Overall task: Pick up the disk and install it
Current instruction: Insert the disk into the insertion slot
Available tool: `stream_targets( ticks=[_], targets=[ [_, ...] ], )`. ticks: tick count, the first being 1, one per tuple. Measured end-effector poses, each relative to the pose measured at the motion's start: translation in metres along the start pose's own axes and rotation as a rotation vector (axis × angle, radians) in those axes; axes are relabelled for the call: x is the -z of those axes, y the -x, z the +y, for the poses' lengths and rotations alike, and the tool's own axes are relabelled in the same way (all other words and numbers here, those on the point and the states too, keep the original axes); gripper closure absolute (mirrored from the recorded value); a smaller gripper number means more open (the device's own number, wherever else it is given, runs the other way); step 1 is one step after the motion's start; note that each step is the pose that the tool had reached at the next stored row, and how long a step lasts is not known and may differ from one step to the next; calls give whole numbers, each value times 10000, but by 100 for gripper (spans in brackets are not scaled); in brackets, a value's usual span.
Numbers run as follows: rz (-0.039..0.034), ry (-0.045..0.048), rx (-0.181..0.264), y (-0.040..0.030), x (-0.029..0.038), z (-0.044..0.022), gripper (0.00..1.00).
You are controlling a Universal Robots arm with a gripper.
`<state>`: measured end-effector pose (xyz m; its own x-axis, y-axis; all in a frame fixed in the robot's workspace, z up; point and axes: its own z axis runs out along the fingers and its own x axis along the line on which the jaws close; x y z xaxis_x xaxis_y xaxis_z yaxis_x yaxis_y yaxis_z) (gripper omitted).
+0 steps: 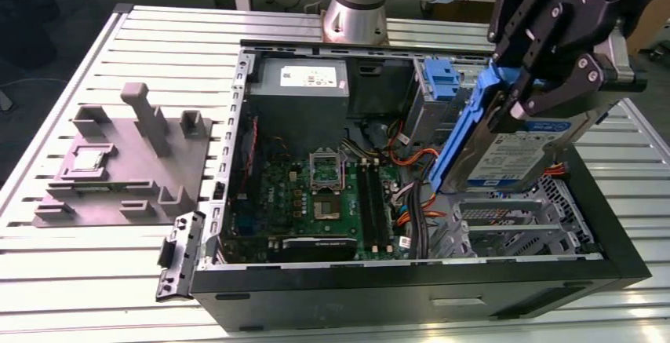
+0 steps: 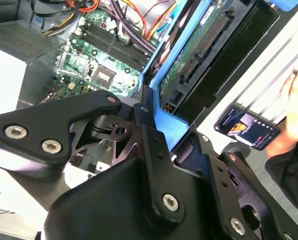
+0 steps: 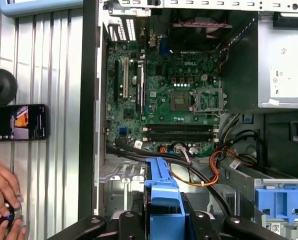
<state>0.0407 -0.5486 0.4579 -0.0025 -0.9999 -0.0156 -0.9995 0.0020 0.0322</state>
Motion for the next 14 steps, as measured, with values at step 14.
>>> stream_targets(
  ticks=[14],
  targets=[
    [7, 0, 1, -78, -95, -316, 63]
  ],
)
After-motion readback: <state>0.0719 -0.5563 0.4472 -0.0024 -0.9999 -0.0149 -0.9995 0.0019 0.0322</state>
